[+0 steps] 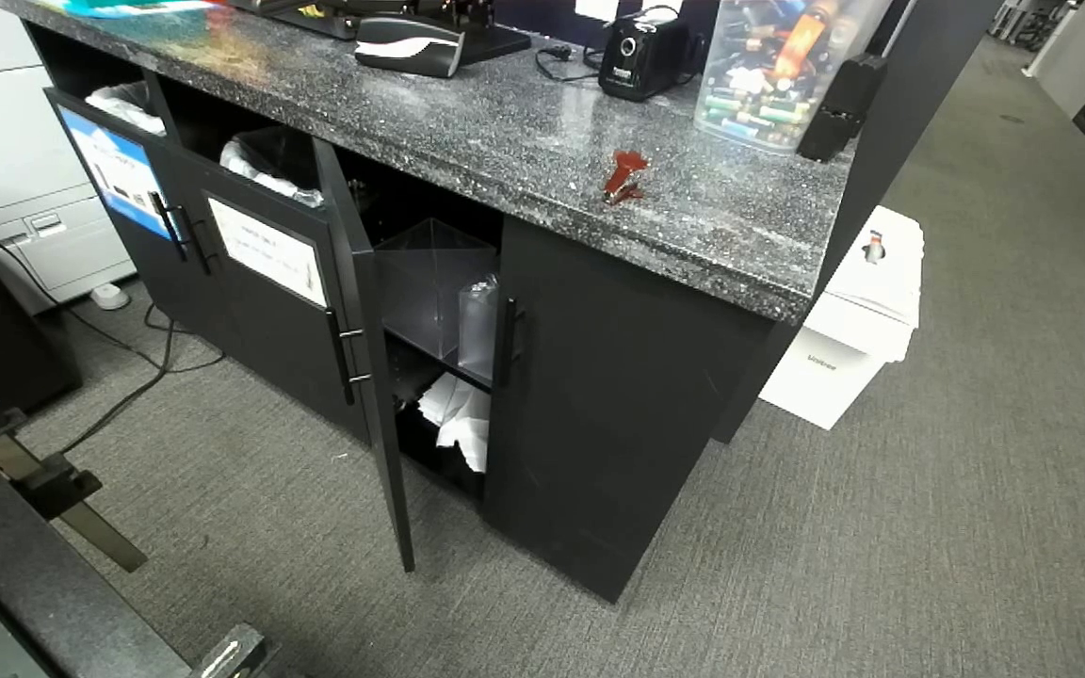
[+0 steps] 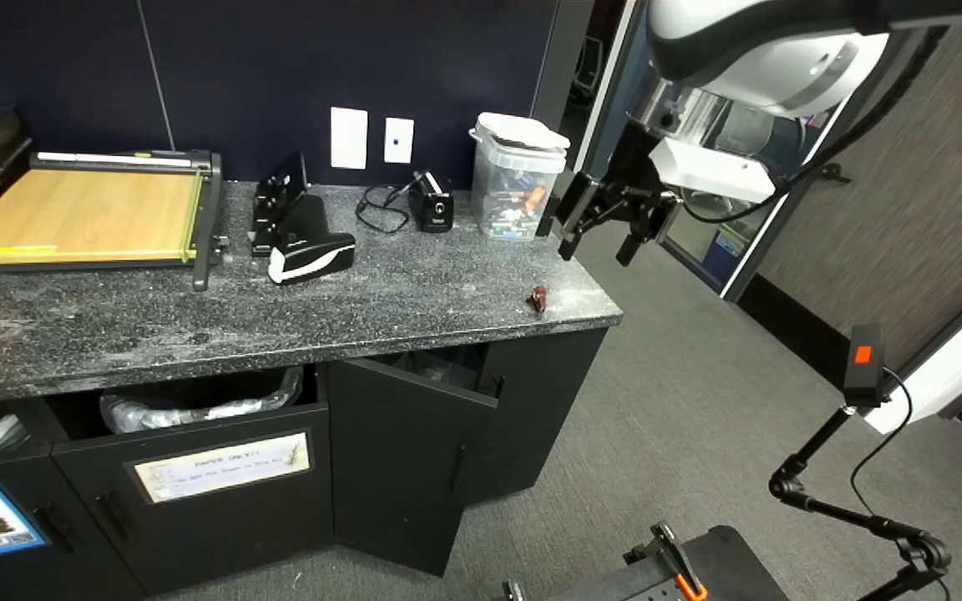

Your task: Move the staple remover to the left

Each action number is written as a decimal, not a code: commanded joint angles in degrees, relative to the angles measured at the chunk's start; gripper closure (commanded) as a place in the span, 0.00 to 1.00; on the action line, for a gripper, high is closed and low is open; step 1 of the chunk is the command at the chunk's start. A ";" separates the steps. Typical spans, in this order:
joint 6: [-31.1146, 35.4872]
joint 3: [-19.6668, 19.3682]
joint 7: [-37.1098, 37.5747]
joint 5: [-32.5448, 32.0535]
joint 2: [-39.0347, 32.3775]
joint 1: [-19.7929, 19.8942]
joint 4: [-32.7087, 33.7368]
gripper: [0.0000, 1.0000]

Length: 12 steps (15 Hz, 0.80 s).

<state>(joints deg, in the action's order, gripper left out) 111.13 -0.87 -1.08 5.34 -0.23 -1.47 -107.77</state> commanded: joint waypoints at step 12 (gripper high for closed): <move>-3.50 -0.84 4.34 1.03 -40.56 5.98 47.53 0.00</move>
<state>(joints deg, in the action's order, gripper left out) 111.03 -1.49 0.82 6.27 -32.40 3.97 -71.59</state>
